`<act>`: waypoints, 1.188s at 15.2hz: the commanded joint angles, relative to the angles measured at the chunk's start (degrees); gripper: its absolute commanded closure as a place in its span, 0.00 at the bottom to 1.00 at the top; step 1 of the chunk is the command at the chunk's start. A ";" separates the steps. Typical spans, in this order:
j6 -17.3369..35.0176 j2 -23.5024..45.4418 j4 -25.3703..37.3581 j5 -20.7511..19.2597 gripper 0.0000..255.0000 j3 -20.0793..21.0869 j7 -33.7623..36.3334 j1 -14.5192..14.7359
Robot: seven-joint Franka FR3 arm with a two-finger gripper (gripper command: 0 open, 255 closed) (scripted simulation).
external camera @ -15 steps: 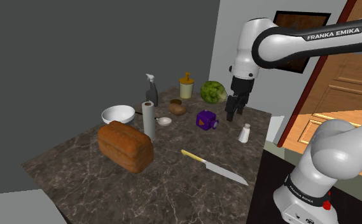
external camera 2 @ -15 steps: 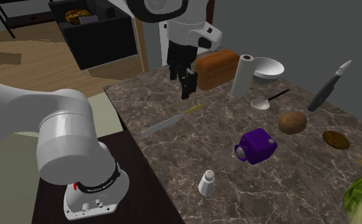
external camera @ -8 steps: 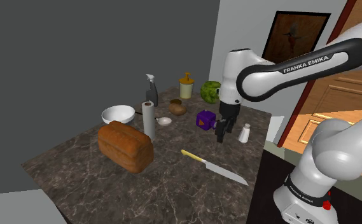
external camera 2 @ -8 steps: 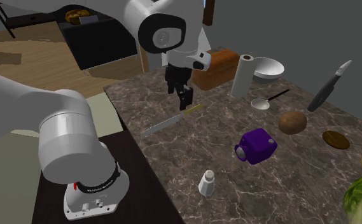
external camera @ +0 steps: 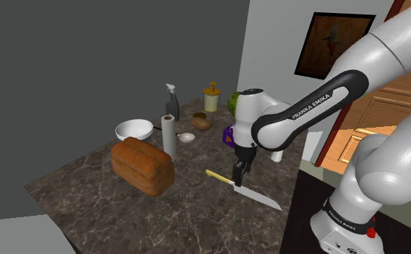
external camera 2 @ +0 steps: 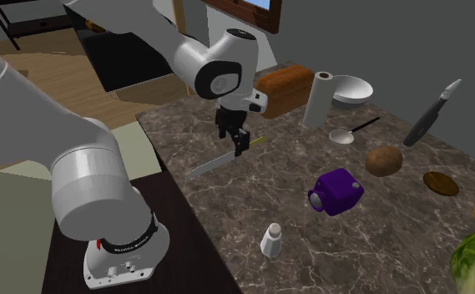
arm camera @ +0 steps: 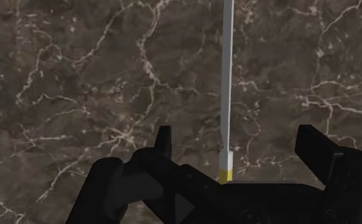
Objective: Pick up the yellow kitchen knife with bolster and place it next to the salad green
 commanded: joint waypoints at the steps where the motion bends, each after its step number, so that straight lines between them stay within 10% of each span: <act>1: 3.18 2.86 -0.48 -0.45 0.00 0.81 0.26 0.11; 16: 11.35 9.43 -2.15 -1.45 0.00 1.68 1.20 -0.29; 17: 11.35 9.43 -2.15 -1.45 1.00 1.68 1.20 -0.29; 18: 11.35 9.43 -2.15 -1.45 1.00 1.68 1.20 -0.29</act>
